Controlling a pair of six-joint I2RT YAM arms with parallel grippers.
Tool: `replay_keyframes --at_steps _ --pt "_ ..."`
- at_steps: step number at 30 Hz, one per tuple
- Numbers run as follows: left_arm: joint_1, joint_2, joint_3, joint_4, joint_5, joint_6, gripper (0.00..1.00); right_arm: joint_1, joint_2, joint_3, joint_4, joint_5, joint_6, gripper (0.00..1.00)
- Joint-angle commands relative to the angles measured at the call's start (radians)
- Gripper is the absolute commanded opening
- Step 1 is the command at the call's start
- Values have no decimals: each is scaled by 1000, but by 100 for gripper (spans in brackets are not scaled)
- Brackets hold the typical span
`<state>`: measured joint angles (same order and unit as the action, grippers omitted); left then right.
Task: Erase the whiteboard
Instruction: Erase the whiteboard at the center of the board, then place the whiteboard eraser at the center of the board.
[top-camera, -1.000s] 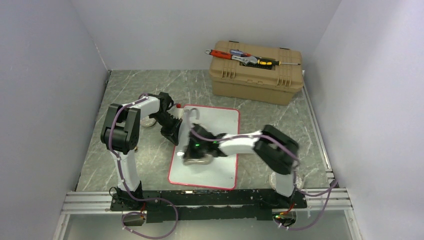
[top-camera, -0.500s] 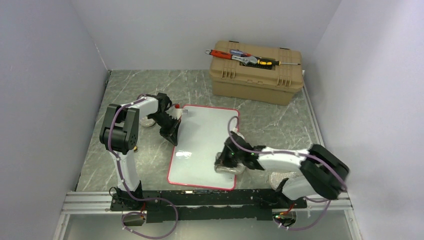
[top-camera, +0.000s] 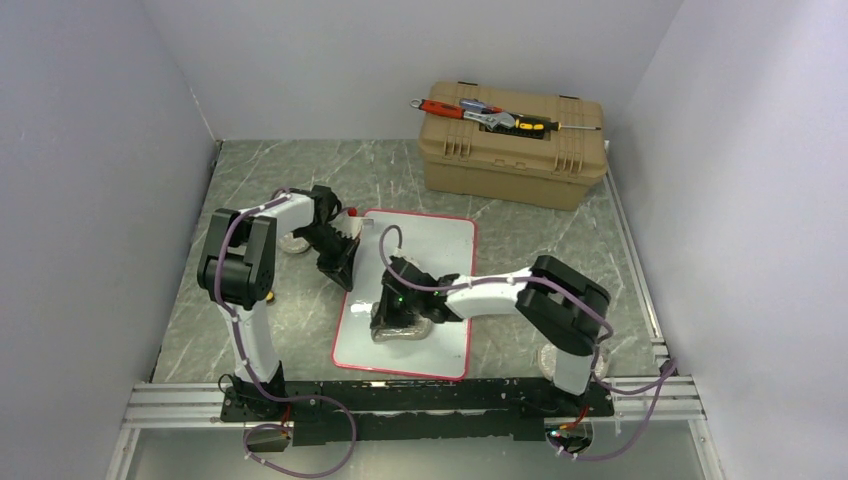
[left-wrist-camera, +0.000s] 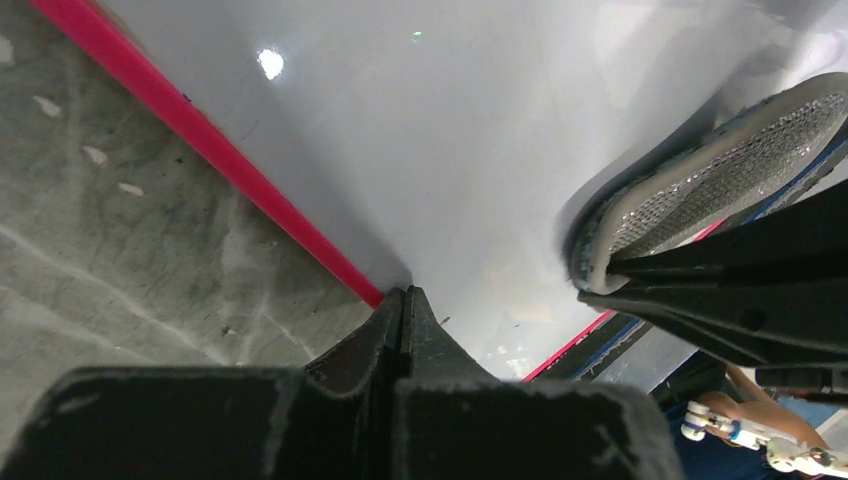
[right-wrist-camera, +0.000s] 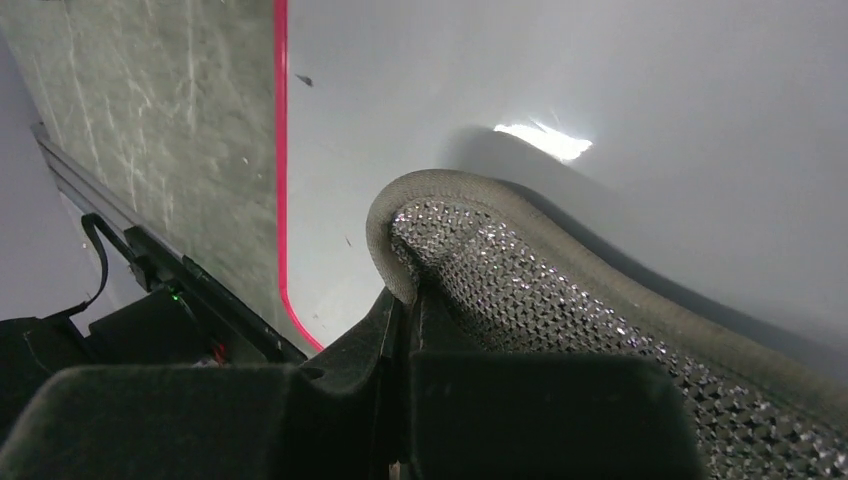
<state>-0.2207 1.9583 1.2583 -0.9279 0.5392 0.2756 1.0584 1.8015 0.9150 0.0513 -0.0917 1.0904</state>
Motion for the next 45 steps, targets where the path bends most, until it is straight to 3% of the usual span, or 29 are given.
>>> replay_keyframes --at_steps 1,4,7,12,19,22,24,28,29,35,39,41,45 --pt "25 -30 -20 32 -108 59 4 -57 68 91 -187 0 -142 0" --pt "38 -43 -9 14 -100 68 4 -177 -33 -13 -233 28 -140 0" --pt "50 -68 -7 11 -105 79 4 -295 -282 -151 -301 99 -157 0" --pt "64 -70 22 -13 -88 88 4 -453 -513 -190 -453 140 -227 0" --pt "68 -168 80 -61 -105 98 4 -617 -590 -101 -644 246 -290 0" --pt "78 -221 65 -51 -129 99 15 -659 -562 -93 -643 253 -316 1" --pt "86 -244 50 -41 -132 99 16 -668 -535 -79 -635 262 -336 19" --pt "104 -275 4 -7 -120 109 17 -667 -529 -39 -646 328 -363 93" --pt "111 -285 -12 10 -120 111 17 -667 -547 -33 -642 349 -374 99" --pt "199 -348 -75 175 -76 97 19 -672 -671 -37 -599 656 -390 100" --pt "247 -377 -123 326 -48 48 19 -672 -687 -153 -408 836 -532 100" --pt "252 -407 -176 460 -58 28 19 -674 -657 -197 -326 890 -603 100" --pt "278 -486 -378 832 -39 9 17 -704 -593 -223 -246 981 -581 100"
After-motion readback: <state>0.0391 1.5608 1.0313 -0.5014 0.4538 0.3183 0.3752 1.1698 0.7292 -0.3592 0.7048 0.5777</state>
